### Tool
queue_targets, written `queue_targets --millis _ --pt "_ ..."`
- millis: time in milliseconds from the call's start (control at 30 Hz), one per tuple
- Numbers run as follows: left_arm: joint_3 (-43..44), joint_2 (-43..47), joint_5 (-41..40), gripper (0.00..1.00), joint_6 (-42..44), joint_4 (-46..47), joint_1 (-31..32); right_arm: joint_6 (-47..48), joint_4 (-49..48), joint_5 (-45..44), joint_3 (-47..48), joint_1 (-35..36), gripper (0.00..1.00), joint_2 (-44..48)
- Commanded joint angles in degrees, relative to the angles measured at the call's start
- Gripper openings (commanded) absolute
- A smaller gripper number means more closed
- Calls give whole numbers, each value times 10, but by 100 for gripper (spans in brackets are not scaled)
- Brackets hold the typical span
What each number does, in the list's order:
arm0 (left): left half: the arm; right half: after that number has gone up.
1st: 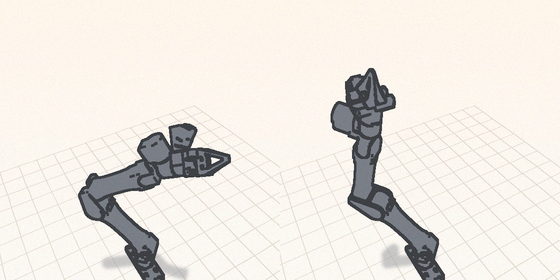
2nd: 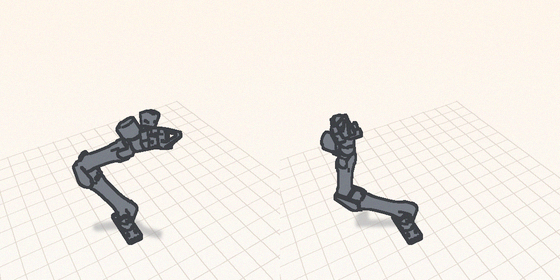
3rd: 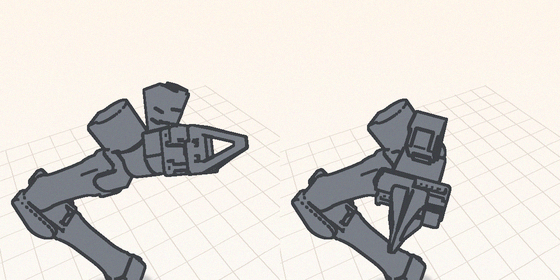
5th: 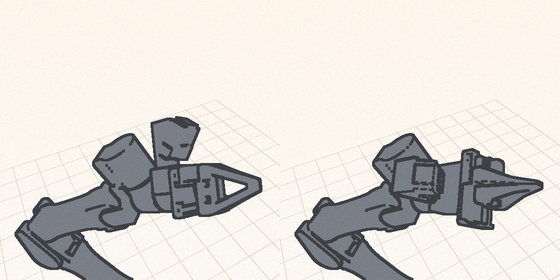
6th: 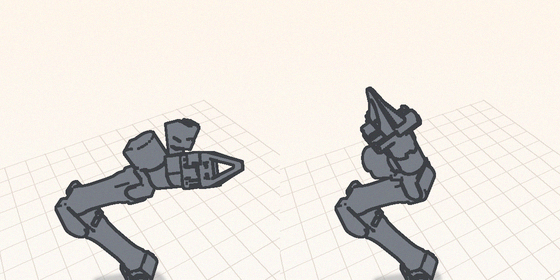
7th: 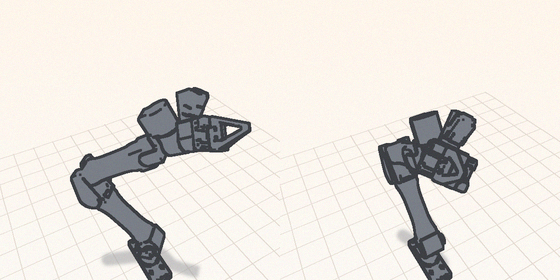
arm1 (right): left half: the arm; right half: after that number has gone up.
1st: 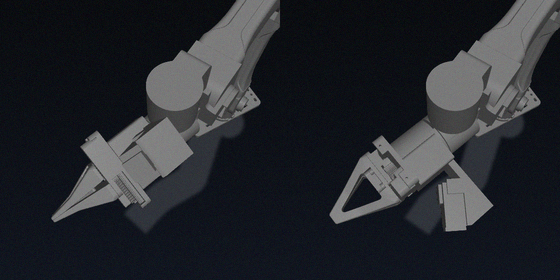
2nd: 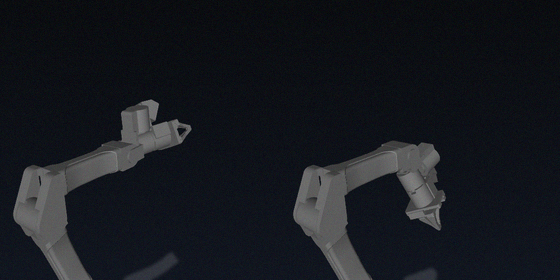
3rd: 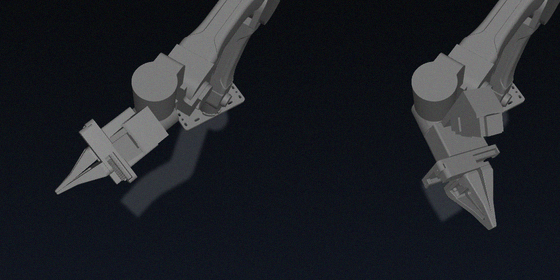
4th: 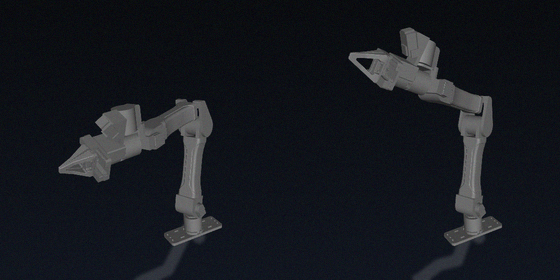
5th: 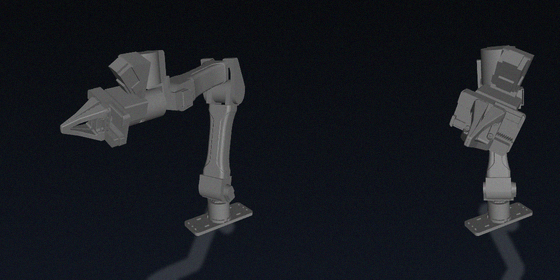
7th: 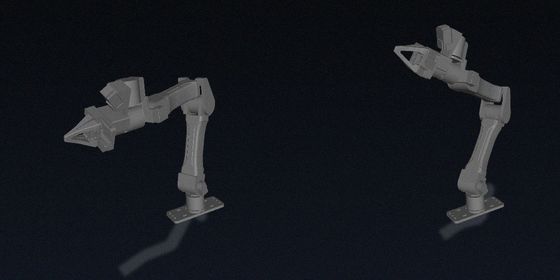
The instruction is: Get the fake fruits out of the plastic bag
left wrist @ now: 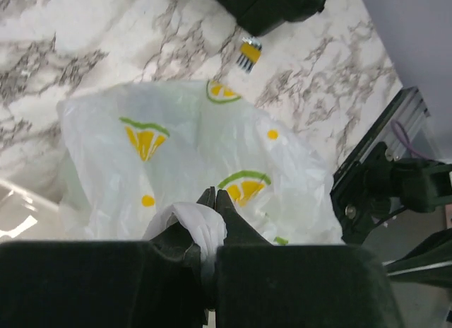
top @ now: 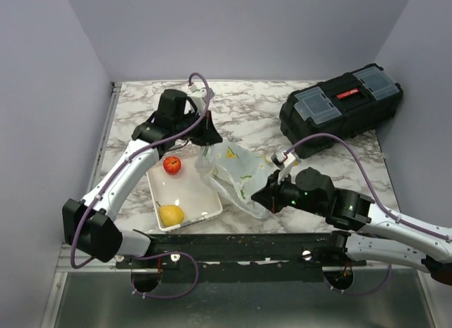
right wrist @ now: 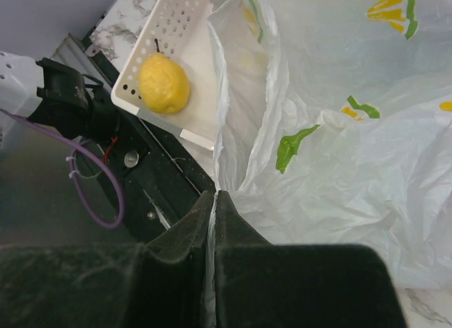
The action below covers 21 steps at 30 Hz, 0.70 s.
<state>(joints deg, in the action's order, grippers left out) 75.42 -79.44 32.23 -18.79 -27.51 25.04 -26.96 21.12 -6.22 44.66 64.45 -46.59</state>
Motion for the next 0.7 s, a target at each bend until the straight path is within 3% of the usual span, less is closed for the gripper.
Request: queue_targets --millis 0,133,200,267,433,600,667 --pt "-50 109 -46 0 39 -6 -5 1 15 12 11 1 9 4" --pt "-124 203 -86 0 29 31 -5 -5 90 -50 39 1 41 -5" --pt "-166 248 -100 0 21 63 -6 4 105 -63 54 1 67 -5" --pt "-200 286 -102 0 14 89 -5 17 118 -62 85 1 82 -10" --pt "-266 344 -101 0 -2 141 -5 47 137 -73 190 1 99 -35" --pt "-295 368 -103 0 -9 154 -5 68 124 -28 254 1 100 -79" --pt "-300 376 -103 0 -11 154 -5 65 117 -52 265 1 100 -106"
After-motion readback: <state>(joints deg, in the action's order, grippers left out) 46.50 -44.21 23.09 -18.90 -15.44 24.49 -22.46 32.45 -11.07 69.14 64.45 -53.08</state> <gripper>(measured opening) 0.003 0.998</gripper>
